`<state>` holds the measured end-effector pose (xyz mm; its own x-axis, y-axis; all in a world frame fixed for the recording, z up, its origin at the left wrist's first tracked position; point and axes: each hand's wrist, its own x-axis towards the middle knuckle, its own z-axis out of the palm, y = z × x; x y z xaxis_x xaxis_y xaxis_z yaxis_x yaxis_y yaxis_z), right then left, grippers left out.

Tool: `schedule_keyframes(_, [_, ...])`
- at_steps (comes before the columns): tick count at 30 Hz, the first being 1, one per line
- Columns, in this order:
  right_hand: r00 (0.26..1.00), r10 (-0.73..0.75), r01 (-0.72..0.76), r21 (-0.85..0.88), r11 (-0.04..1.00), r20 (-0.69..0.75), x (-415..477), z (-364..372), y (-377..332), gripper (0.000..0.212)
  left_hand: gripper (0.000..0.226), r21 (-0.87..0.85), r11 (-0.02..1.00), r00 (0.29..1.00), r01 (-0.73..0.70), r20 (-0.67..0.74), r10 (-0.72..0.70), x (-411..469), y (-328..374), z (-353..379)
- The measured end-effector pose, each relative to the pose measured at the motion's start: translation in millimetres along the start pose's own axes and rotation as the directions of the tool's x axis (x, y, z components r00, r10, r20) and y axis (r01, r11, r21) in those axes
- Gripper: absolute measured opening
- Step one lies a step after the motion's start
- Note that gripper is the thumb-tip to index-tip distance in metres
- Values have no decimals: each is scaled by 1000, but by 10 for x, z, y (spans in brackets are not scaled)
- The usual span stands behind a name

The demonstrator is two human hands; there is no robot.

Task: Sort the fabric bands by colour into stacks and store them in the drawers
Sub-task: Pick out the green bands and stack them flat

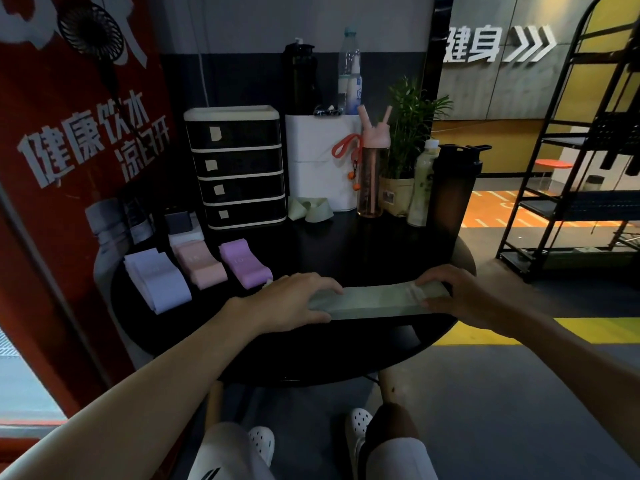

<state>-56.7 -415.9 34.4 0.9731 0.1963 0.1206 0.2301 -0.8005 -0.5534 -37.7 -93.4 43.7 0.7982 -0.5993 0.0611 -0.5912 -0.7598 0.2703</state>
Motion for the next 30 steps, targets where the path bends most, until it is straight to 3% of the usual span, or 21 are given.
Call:
schedule_keyframes(13, [1000,-6,6,-18,1000,29,3,-4,-11,28,42,-1,1000,999,30,-11,-30,8,-22,67])
schedule_keyframes(19, [998,-3,6,-40,999,63,-43,-129,-141,26,40,-39,999,998,8,59,-6,76,-54,10])
schedule_keyframes(23, [998,-12,14,34,999,-61,139,-159,-205,17,39,0,999,999,39,-28,-39,195,-117,-189])
schedule_keyframes(26, [997,-29,31,18,999,-70,468,-142,-309,13,37,70,994,992,83,-102,-75,354,-227,-396])
schedule_keyframes(30, [998,-47,47,-20,999,-31,972,-5,-491,32,28,88,988,977,130,-182,-113,675,-446,-583])
